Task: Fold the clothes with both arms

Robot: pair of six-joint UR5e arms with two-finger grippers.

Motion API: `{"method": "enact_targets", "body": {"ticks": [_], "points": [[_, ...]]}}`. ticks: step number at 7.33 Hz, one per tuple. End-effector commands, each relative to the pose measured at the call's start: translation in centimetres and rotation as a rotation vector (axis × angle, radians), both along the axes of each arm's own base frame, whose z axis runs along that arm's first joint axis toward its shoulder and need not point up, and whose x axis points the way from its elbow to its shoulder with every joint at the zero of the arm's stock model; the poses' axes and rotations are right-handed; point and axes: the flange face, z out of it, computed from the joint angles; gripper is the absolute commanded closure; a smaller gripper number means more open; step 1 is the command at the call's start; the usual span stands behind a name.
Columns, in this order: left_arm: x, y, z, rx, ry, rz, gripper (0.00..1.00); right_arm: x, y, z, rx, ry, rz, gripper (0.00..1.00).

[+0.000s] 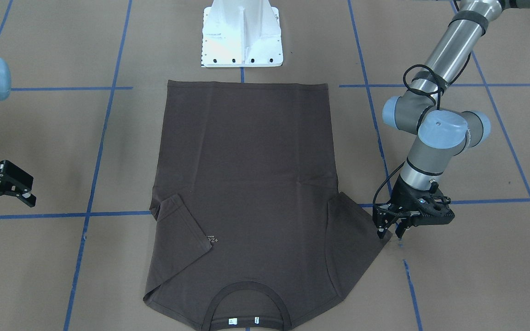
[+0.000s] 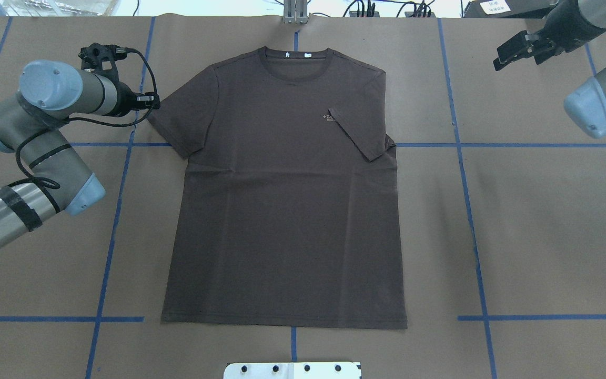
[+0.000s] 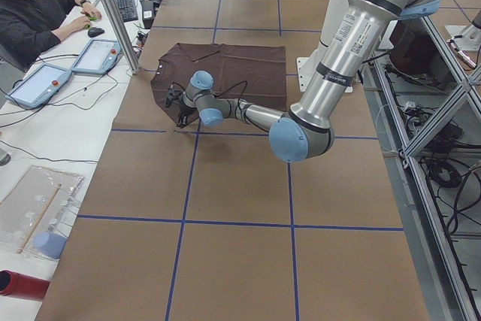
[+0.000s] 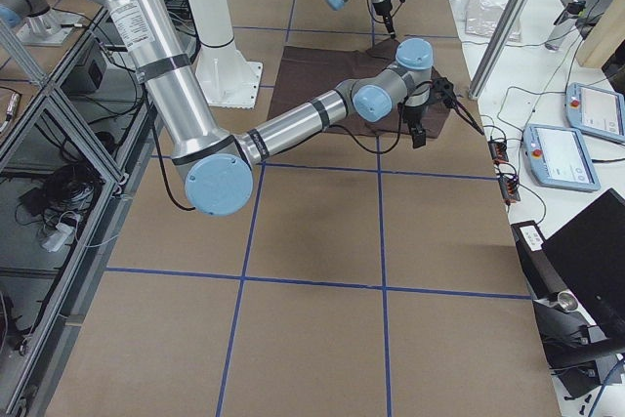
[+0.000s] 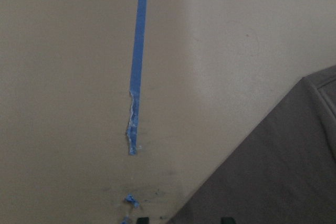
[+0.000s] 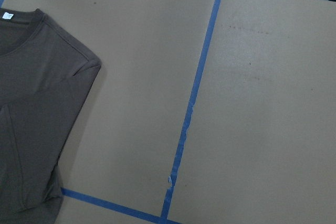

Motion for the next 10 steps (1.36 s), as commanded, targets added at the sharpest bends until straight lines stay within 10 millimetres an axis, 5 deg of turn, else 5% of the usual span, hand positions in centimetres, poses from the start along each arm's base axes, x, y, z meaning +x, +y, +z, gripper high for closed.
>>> {"method": "enact_targets", "body": {"ticks": [1,9,10], "points": [[0.6,0.1,0.6,-0.009,-0.009,0.005,0.46,0.0,0.0,0.1,-0.001,0.001,0.000,0.00],[1.8,0.6,0.6,-0.001,-0.020,0.018,0.63,0.0,-0.1,0.3,-0.004,0.005,0.002,0.00],[2.0,0.7,0.5,-0.001,-0.019,0.018,0.74,0.0,-0.1,0.3,-0.004,0.005,0.002,0.00]]}}
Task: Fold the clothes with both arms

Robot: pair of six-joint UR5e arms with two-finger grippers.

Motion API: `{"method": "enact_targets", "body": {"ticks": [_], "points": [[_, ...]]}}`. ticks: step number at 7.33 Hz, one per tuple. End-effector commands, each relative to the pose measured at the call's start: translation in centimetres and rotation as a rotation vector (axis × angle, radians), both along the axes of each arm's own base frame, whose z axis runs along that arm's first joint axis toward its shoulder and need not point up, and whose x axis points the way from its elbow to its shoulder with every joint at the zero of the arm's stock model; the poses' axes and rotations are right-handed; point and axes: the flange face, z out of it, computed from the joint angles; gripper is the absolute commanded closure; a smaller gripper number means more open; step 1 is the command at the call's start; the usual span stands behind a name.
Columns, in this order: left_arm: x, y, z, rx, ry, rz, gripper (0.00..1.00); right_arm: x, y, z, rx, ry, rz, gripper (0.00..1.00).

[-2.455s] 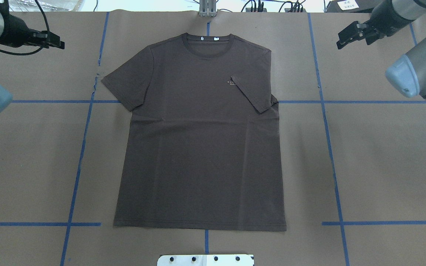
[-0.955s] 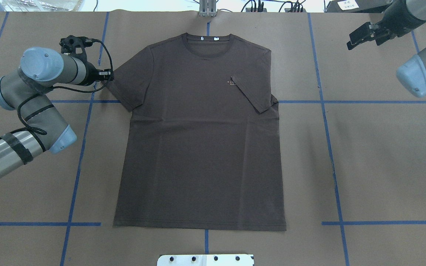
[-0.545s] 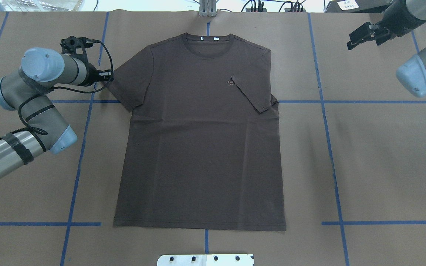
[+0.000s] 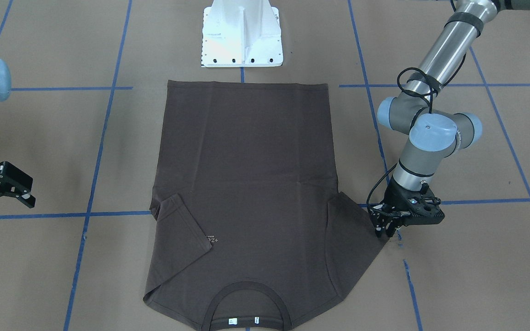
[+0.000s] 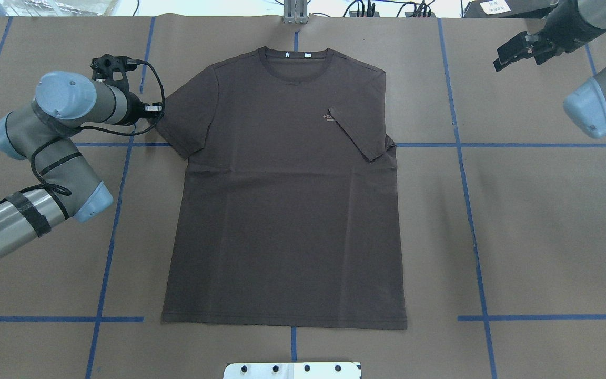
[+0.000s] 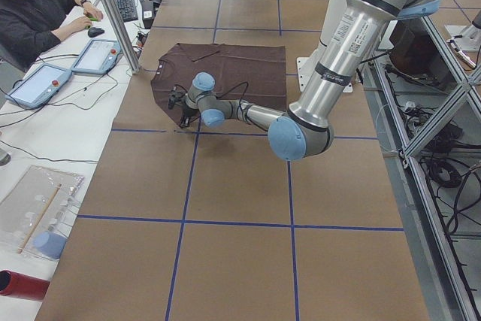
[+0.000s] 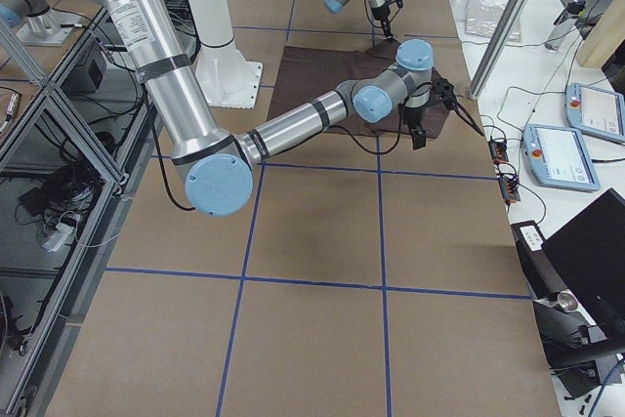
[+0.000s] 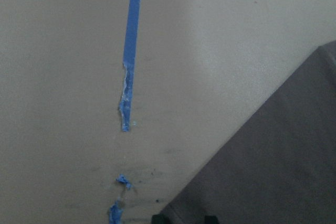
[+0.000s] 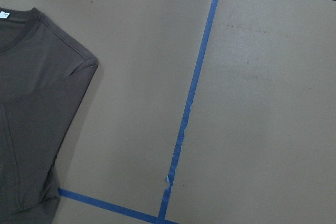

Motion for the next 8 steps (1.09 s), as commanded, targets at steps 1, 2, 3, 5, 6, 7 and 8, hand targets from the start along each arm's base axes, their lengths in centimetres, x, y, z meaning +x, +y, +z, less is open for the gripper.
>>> {"method": "enact_targets", "body": {"ticks": [1,2,3,5,6,7,8], "points": [[0.3,0.1,-0.3,0.003,0.003,-0.002,1.00,0.0,0.0,0.0,0.000,0.000,0.000,0.00],[0.5,-0.2,-1.3,0.012,0.011,-0.002,1.00,0.0,0.0,0.0,0.000,0.000,0.000,0.00],[0.7,-0.3,-2.4,0.015,0.020,-0.004,1.00,0.0,0.0,0.0,0.000,0.000,0.000,0.00],[1.5,-1.1,-6.1,0.032,0.041,-0.001,1.00,0.0,0.0,0.0,-0.002,0.000,0.001,0.00],[1.8,-1.3,-8.6,0.022,0.032,0.002,1.00,0.0,0.0,0.0,-0.002,0.000,0.001,0.00],[2.5,-1.4,-10.9,-0.001,0.014,0.006,1.00,0.0,0.0,0.0,-0.003,0.000,0.002,0.00],[3.7,-1.4,-12.6,-0.060,0.022,-0.019,1.00,0.0,0.0,-0.1,-0.003,-0.001,0.003,0.00]]}}
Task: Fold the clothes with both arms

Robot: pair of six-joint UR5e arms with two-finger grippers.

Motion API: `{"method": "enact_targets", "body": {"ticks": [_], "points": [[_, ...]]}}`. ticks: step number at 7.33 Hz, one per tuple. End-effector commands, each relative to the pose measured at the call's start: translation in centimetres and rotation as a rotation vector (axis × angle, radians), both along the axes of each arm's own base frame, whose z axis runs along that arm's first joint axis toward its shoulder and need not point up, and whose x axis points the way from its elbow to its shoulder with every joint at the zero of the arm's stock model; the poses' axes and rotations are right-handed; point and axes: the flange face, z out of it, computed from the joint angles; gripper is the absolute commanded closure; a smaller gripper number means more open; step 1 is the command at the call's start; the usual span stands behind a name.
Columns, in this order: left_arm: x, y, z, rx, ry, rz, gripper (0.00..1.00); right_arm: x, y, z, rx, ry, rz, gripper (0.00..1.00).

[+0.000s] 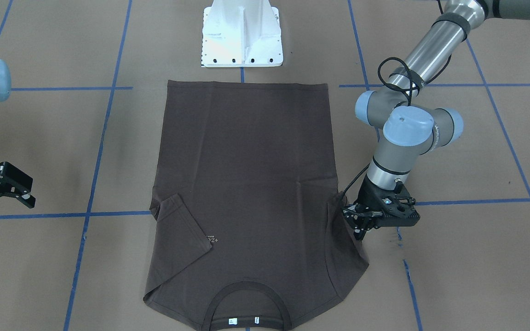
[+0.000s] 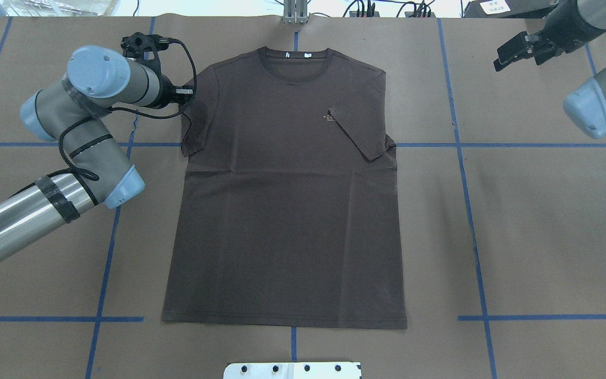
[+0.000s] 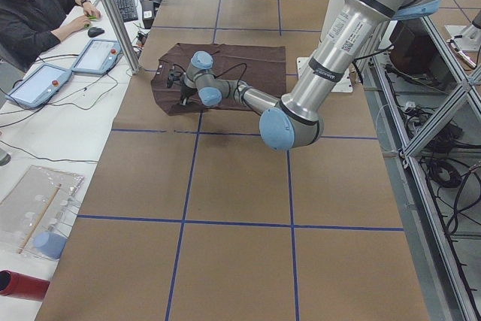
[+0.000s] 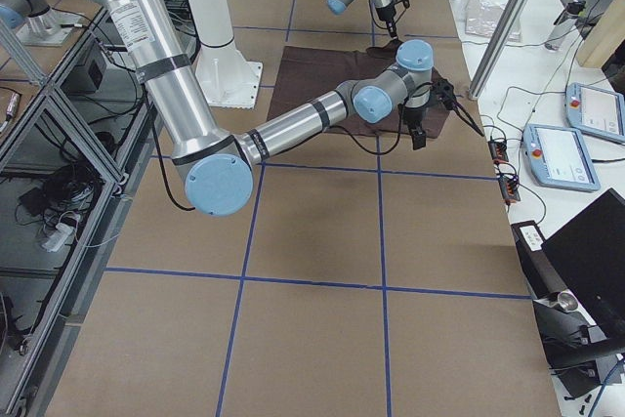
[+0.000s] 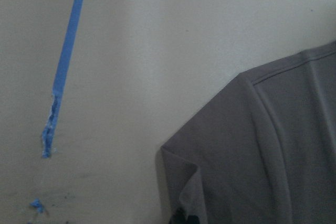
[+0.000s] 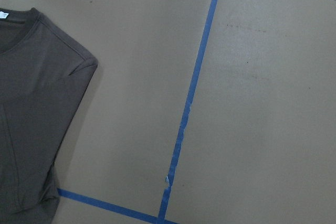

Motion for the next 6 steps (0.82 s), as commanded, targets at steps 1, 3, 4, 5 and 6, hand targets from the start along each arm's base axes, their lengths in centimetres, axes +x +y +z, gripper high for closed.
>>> {"method": "enact_targets", "body": {"ticks": [1,3,4,5,6], "points": [[2.3,0.3,-3.8,-0.063,0.019,-0.017,1.00,0.0,0.0,-0.1,-0.001,-0.001,0.002,0.00],[4.3,1.7,-4.6,-0.068,0.033,0.000,1.00,0.0,0.0,-0.1,-0.004,-0.002,0.004,0.00],[5.5,2.6,-5.1,-0.086,0.050,0.002,1.00,0.0,0.0,-0.2,-0.003,-0.004,0.006,0.00],[5.9,2.7,-5.8,-0.083,0.057,0.005,1.00,0.0,0.1,-0.2,-0.003,-0.004,0.006,0.00],[6.1,2.9,-5.5,-0.070,0.045,0.020,0.12,0.0,0.0,-0.2,-0.004,-0.004,0.007,0.00]]}}
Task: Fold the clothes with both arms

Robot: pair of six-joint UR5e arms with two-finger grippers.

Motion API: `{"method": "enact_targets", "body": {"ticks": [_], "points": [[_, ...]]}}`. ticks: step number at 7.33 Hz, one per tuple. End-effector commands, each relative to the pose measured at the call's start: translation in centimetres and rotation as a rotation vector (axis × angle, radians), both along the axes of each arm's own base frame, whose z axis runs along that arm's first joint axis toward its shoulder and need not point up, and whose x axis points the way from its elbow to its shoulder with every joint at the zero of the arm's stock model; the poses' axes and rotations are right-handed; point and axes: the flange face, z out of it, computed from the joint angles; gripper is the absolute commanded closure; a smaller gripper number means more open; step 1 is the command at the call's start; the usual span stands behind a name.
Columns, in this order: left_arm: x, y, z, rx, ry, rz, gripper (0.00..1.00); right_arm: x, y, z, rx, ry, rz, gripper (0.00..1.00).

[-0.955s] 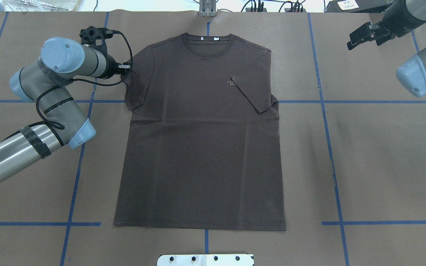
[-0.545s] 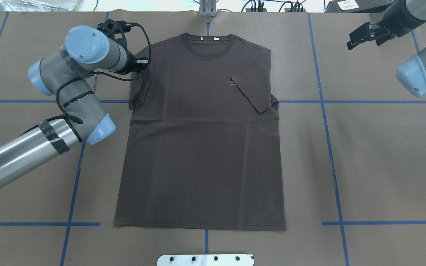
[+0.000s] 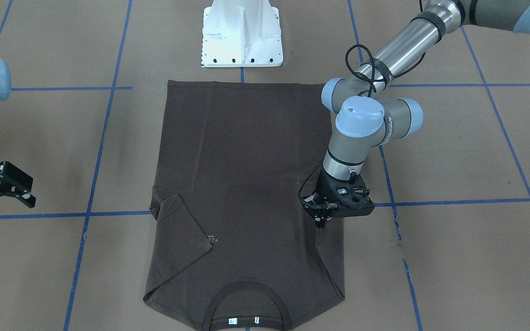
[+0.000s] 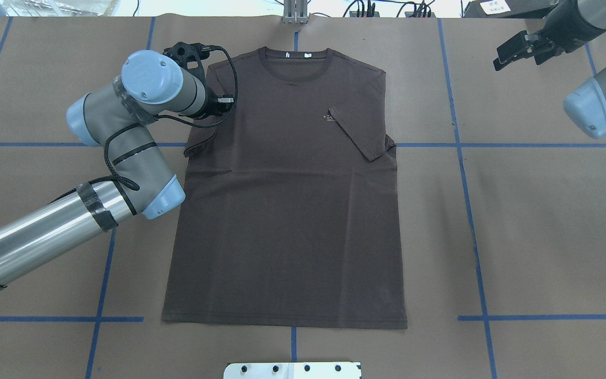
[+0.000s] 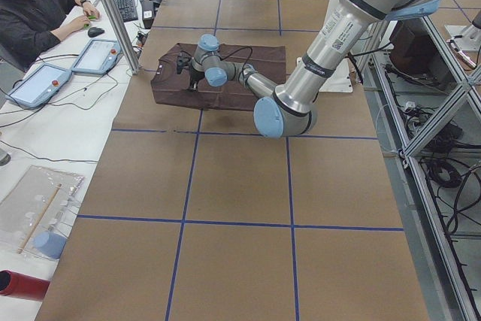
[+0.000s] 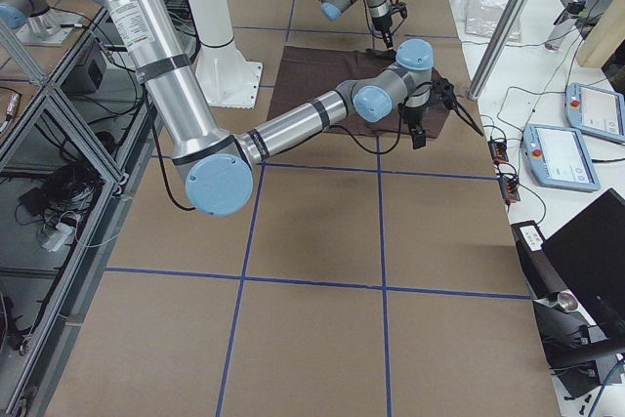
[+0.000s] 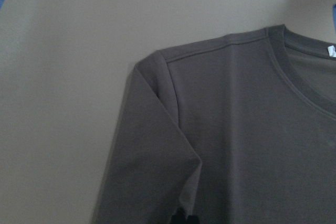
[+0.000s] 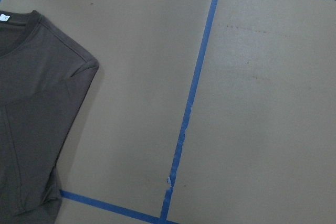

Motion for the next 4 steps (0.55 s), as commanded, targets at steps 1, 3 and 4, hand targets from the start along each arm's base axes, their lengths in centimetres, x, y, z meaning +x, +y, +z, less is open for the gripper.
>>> {"method": "enact_targets", "body": {"ticks": [1,3,4], "points": [[0.4,0.4,0.1,0.034,-0.021,0.033,0.00,-0.1,-0.1,-0.6,0.006,-0.004,0.000,0.00],[-0.3,0.9,-0.7,0.085,-0.036,0.074,0.00,-1.9,0.6,-1.5,-0.025,-0.027,0.009,0.00],[-1.5,2.0,-1.0,0.108,-0.028,0.082,0.00,-5.0,2.8,-3.7,-0.079,-0.070,0.029,0.00]]}}
